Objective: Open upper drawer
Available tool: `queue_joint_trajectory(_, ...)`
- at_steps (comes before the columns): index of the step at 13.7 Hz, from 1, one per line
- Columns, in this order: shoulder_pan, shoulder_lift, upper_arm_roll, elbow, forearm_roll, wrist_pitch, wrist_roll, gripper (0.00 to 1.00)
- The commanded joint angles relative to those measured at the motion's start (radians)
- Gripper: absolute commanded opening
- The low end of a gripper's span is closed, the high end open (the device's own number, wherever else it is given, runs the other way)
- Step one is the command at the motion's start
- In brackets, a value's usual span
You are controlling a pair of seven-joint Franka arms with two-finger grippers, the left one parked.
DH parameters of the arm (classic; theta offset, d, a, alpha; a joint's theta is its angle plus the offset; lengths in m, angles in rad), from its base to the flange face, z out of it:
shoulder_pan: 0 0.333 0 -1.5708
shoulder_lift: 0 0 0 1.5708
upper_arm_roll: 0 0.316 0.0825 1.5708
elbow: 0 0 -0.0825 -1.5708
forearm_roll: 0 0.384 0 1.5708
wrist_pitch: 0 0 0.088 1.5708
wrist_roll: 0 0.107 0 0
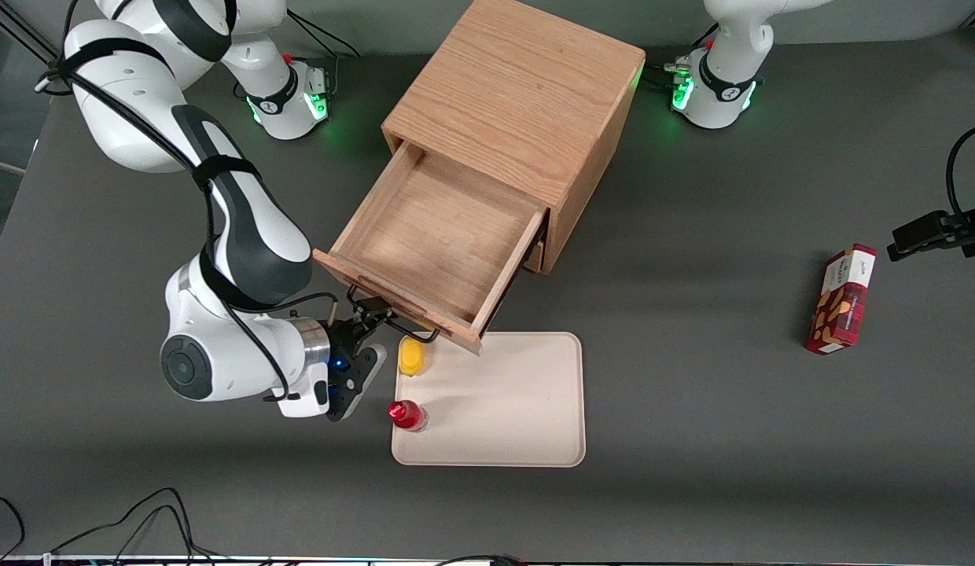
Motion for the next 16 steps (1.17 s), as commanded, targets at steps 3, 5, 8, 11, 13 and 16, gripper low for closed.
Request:
queue_joint_trajectory(3, 0.002, -0.06, -0.005, 0.115, -0.008, -0.148, -0.014, 1.0)
queue_joint_trajectory(5, -0.006, -0.189, -0.04, 0.11, -0.018, -0.196, -0.011, 1.0)
queue_joint_trajectory(8, 0.011, -0.36, -0.122, 0.08, -0.187, -0.276, -0.012, 1.0)
queue_joint_trajectory(11, -0.002, -0.509, -0.206, 0.067, -0.211, -0.378, 0.0, 1.0)
queue_joint_trajectory(13, -0.002, -0.611, -0.273, 0.022, -0.158, -0.565, 0.107, 1.0)
queue_joint_trajectory(16, 0.0, -0.839, -0.32, -0.27, -0.123, -0.63, 0.404, 1.0)
